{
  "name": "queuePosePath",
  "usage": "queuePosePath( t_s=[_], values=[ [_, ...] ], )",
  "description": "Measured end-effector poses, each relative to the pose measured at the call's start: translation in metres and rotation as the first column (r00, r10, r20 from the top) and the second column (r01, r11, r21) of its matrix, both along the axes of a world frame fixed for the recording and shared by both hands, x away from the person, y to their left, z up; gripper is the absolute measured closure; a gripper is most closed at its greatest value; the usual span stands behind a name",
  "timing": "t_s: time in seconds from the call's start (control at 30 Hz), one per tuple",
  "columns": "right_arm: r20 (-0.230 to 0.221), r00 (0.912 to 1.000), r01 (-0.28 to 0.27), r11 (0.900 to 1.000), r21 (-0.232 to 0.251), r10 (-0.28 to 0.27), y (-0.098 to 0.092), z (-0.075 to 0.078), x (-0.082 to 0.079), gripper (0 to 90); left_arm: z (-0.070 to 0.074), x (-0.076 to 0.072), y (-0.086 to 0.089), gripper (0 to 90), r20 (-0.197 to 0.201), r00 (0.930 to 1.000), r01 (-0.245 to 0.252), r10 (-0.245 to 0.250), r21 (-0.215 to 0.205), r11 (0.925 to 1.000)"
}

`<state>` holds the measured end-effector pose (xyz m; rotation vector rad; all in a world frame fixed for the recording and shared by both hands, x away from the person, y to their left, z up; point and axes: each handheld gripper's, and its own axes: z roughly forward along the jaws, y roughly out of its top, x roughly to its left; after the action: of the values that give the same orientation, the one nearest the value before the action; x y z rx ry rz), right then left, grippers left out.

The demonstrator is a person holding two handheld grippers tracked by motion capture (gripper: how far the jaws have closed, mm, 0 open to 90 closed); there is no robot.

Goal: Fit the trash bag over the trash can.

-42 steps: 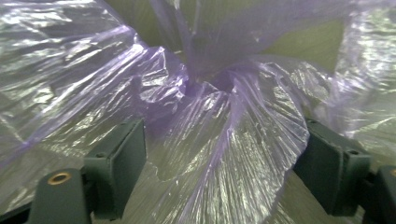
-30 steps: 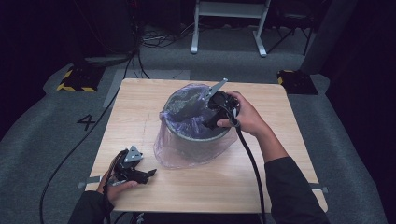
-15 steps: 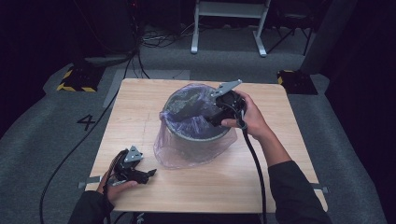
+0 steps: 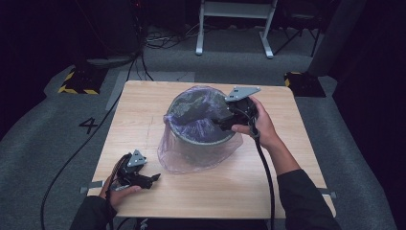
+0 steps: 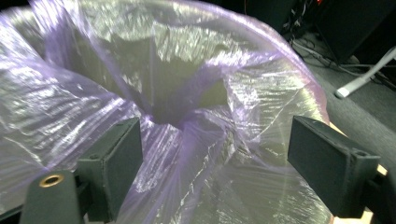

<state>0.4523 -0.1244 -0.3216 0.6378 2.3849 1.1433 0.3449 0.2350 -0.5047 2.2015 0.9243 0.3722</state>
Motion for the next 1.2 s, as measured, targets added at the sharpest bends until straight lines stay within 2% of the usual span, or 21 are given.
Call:
queuePosePath(
  t_s=[0.17,0.3,0.4,0.63,0.87,1.2],
  values=[
    [0.037,0.9993,0.005,1.000,0.029,-0.007,-0.005,0.001,-0.005,17.3,0.000,0.000,0.000,11.4,0.000,1.0000,0.000,0.000,0.000,1.0000],
    [0.035,0.9993,0.006,0.998,0.065,-0.008,-0.010,0.002,-0.009,18.0,0.000,0.000,0.000,11.4,0.000,1.0000,-0.001,0.001,0.001,1.0000],
    [0.044,0.9990,0.004,0.997,0.074,-0.007,-0.013,0.002,-0.013,17.9,0.000,0.000,0.000,11.4,0.002,1.0000,0.000,0.000,0.003,1.0000],
    [0.039,0.9992,0.007,0.997,0.073,-0.010,-0.019,0.004,-0.017,18.0,0.000,0.000,0.000,11.4,0.002,1.0000,0.000,0.000,0.003,1.0000],
    [0.068,0.9969,0.036,0.998,0.049,-0.039,-0.022,0.005,-0.023,18.2,0.000,0.000,0.000,11.4,0.001,1.0000,-0.001,0.001,0.001,1.0000],
    [0.090,0.9953,0.033,0.999,0.041,-0.037,-0.030,0.006,-0.031,18.8,0.000,0.000,0.000,11.4,0.001,1.0000,-0.002,0.002,0.003,1.0000]
  ],
)
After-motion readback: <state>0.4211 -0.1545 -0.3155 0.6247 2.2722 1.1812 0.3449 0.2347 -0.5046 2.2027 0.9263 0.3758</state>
